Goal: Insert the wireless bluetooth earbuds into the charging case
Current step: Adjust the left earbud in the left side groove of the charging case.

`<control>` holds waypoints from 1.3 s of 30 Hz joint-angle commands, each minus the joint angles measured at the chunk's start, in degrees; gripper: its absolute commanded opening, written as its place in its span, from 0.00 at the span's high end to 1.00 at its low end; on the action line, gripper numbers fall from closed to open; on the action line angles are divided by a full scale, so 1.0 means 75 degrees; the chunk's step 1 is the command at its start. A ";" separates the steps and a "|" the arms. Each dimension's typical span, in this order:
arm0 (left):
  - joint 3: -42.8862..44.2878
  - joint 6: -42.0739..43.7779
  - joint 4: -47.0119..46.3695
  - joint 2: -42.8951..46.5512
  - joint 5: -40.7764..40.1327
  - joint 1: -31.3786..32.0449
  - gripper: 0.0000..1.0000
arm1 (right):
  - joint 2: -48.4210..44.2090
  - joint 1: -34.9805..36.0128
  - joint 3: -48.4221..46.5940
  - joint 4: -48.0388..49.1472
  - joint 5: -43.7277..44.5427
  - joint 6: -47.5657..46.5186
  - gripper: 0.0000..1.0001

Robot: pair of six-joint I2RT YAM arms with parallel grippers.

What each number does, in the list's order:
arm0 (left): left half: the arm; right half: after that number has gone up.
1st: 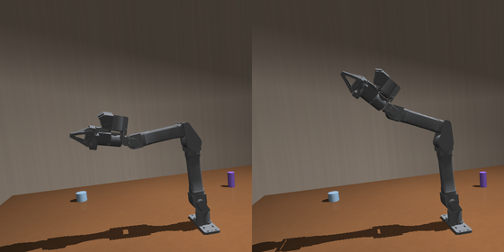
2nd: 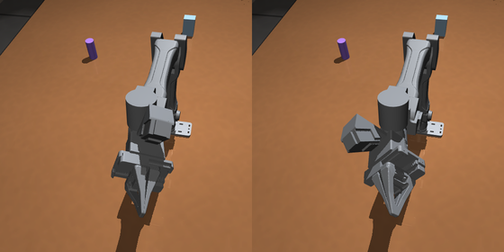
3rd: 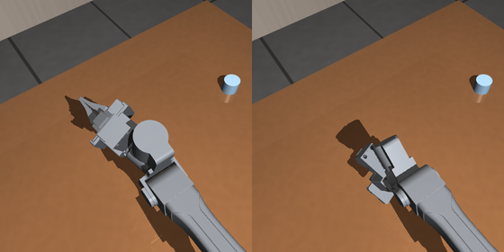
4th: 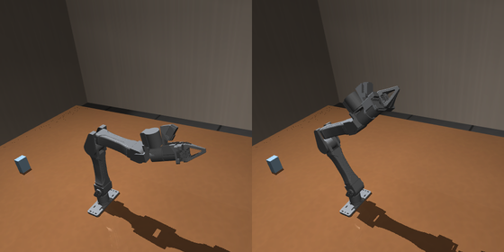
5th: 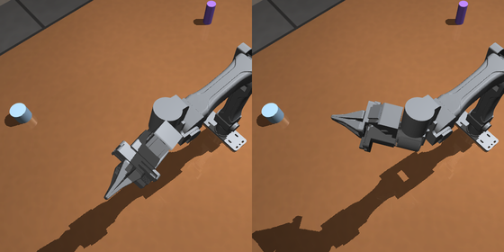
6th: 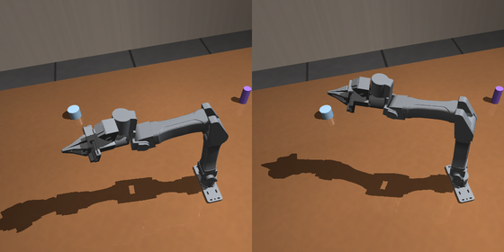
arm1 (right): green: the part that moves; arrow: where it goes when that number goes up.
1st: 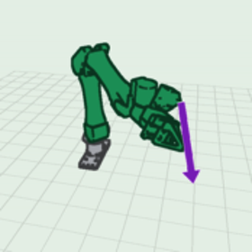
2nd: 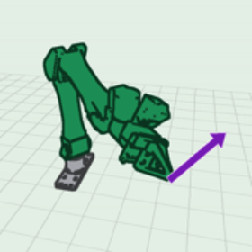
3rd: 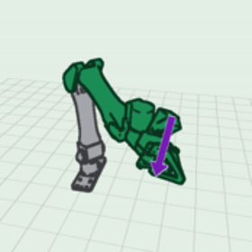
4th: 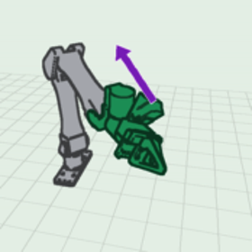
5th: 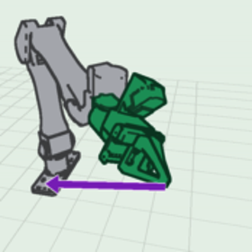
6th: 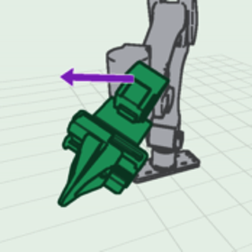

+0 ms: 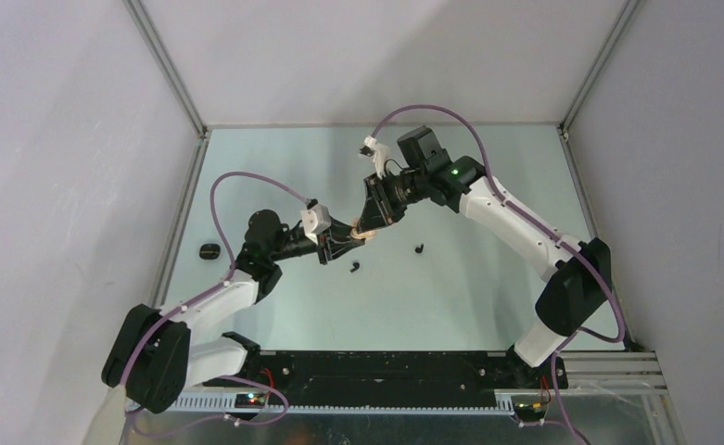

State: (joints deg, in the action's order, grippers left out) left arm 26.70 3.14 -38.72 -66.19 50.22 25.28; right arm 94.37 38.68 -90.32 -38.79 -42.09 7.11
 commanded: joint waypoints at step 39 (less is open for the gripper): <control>0.0344 -0.0016 -0.0275 0.0286 0.0447 0.0037 1.00 | -0.0552 0.1110 -0.0922 -0.0998 0.0900 -0.1807 0.78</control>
State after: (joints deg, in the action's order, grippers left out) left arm 26.70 3.03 -38.48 -65.54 52.53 25.28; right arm 88.01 46.46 -95.33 -46.48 -33.17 -5.67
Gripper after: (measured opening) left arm 0.309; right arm 0.248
